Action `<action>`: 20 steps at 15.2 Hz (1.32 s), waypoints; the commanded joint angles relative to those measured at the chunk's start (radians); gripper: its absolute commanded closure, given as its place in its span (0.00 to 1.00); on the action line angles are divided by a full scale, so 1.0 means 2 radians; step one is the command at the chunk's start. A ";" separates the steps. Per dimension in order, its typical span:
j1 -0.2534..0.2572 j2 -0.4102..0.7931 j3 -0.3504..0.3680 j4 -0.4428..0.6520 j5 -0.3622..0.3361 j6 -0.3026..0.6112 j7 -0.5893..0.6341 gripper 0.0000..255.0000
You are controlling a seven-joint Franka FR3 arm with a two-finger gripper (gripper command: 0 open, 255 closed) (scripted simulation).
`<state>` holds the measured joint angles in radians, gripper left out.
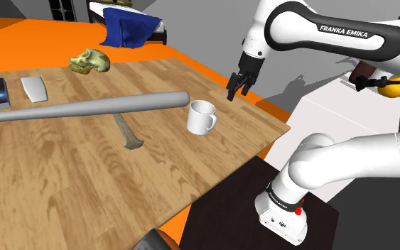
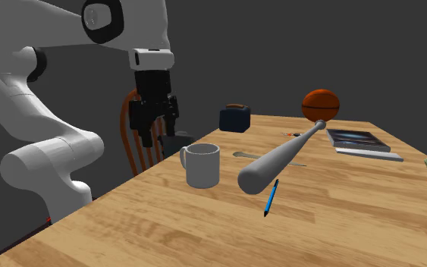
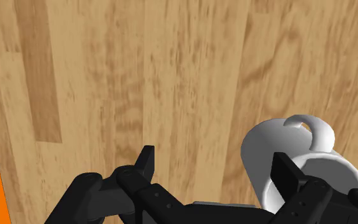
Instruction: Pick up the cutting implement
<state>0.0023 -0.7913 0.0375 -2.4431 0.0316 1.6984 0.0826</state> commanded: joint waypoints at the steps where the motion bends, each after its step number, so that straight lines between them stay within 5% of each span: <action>1: 0.000 0.000 0.000 0.000 0.000 0.000 0.000 0.00; 11: 0.021 0.144 0.090 0.065 0.041 0.076 0.109 0.00; 20: 0.028 0.302 0.159 0.177 0.025 0.120 0.214 0.00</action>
<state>0.0578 -0.2320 0.3426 -2.1324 0.0919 1.9387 0.4847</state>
